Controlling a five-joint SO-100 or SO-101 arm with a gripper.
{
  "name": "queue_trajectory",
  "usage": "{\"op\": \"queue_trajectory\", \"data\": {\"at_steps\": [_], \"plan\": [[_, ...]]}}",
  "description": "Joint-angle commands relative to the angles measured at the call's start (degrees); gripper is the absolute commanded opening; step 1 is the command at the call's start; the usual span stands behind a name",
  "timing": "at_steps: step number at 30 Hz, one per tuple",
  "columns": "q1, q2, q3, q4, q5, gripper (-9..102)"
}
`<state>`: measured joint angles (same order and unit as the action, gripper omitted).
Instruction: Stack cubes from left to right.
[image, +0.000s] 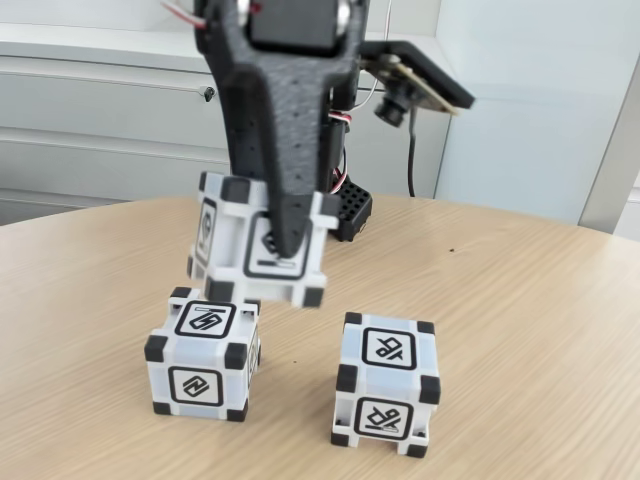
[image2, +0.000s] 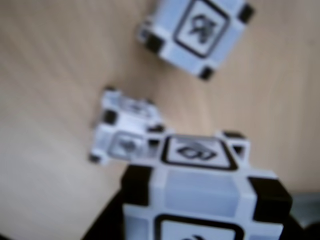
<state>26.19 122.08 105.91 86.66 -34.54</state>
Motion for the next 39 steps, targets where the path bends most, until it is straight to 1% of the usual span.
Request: {"op": "queue_trajectory", "data": {"at_steps": [1,3,7,10,14,17,22,28,32,39], "plan": [[0.8,1.0,-0.4,4.0,0.0,0],[0.8,0.9,-0.4,5.4,1.1,0],[1.2,0.9,-0.4,5.4,4.0,0],[5.5,0.9,-0.3,5.5,5.0,0],[12.3,0.7,-0.3,5.2,2.8,0],[14.7,-1.4,-0.3,4.6,2.7,0],[14.0,-6.1,-0.3,4.5,-0.3,0],[13.7,-5.3,-0.4,4.5,-1.9,0],[10.5,-5.3,-0.4,5.2,-4.4,0],[9.5,-3.3,-0.4,4.9,-3.1,0]]}}
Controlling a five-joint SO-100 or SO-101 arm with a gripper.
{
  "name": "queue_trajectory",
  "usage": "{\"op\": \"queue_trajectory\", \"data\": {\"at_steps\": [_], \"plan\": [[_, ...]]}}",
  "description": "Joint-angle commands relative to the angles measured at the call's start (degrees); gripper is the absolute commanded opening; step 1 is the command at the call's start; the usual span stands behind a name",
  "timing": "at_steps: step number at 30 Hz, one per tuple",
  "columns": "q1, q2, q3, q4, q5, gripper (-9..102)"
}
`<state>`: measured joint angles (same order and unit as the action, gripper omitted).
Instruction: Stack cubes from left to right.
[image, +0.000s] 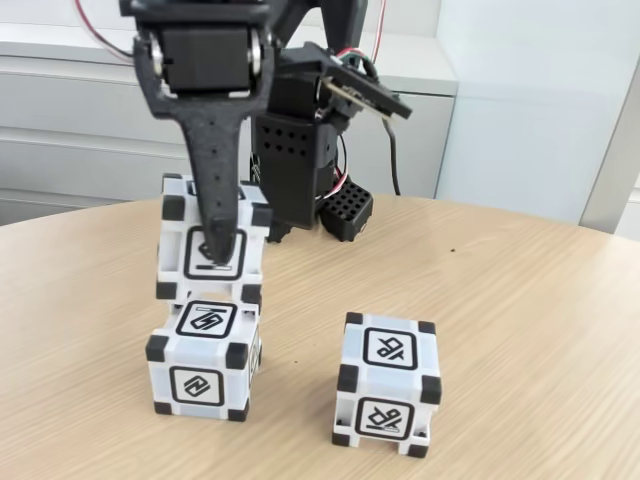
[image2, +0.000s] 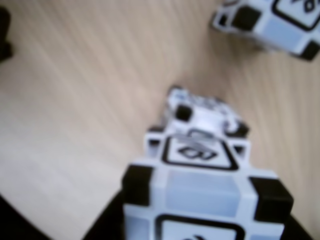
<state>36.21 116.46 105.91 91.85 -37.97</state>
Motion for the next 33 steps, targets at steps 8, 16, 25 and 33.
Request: {"op": "queue_trajectory", "data": {"at_steps": [8,16,25,33], "plan": [[0.4,1.1,-0.4,-0.7,2.4,0],[0.5,1.0,-0.4,-0.7,2.0,0],[0.5,-2.3,-0.4,-0.7,2.7,0],[0.6,-4.0,-0.4,-0.8,4.1,0]]}}
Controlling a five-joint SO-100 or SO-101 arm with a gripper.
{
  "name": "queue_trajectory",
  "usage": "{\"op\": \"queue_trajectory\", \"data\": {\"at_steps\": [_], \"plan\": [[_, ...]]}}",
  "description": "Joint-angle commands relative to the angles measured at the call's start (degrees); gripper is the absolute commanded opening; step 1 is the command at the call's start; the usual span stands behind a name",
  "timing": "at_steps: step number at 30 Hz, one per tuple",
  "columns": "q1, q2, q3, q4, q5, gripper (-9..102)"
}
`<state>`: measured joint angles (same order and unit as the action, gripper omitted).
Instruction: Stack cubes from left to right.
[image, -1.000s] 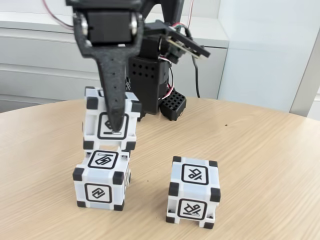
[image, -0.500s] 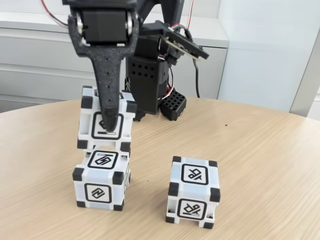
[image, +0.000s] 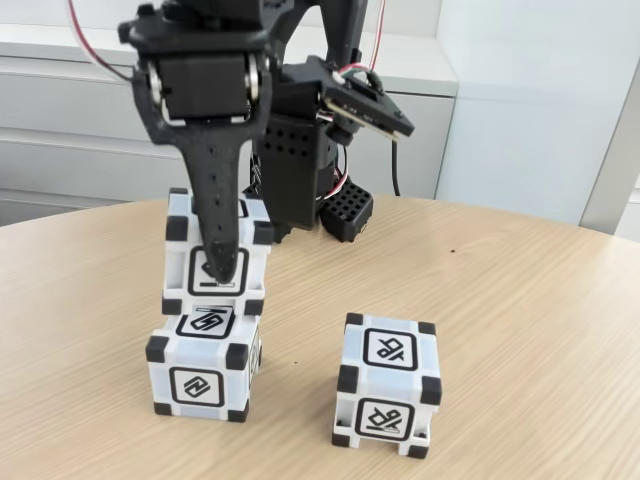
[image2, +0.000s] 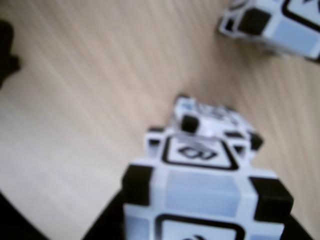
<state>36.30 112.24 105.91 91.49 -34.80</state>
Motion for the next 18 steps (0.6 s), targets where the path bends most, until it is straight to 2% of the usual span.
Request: {"op": "queue_trajectory", "data": {"at_steps": [1,7,18], "plan": [[0.5,0.2,-0.4,-0.6,1.2,0],[0.6,0.9,-0.4,-6.0,3.4,0],[0.6,1.2,-0.4,-5.3,1.8,0]]}}
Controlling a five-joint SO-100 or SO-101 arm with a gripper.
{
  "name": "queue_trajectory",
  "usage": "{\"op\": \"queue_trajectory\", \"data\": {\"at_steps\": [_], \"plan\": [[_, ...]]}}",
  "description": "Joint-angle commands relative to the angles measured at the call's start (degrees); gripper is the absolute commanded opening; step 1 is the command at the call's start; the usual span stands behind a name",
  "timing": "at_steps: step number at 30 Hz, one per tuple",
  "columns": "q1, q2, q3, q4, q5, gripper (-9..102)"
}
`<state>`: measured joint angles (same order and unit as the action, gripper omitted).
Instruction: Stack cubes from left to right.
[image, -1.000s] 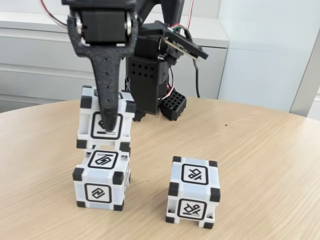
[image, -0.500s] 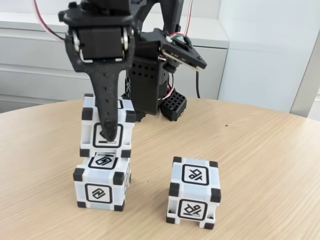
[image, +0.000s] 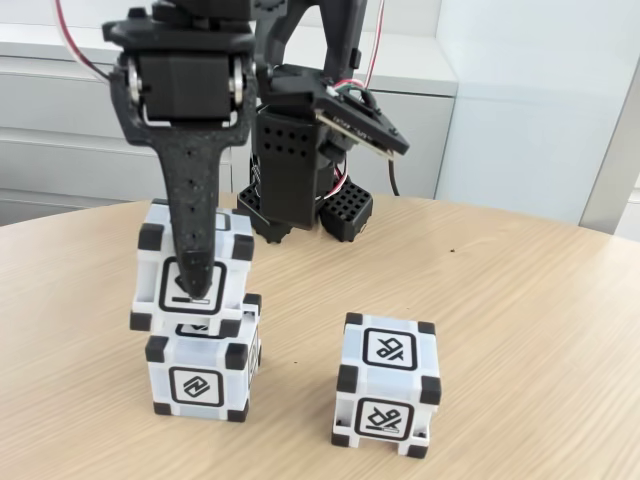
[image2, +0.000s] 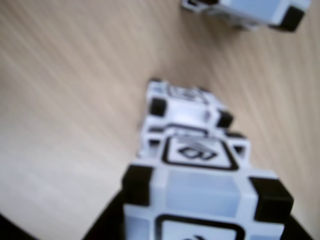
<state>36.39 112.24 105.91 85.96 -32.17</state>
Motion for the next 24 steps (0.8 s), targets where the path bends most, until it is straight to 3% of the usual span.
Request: {"op": "queue_trajectory", "data": {"at_steps": [1,7,16,24], "plan": [[0.5,1.2,-0.4,0.3,-1.0,0],[0.5,1.2,-0.4,0.4,-1.7,29],[-0.3,3.3,0.2,0.4,-1.1,35],[-4.5,20.0,10.8,0.4,-1.8,43]]}}
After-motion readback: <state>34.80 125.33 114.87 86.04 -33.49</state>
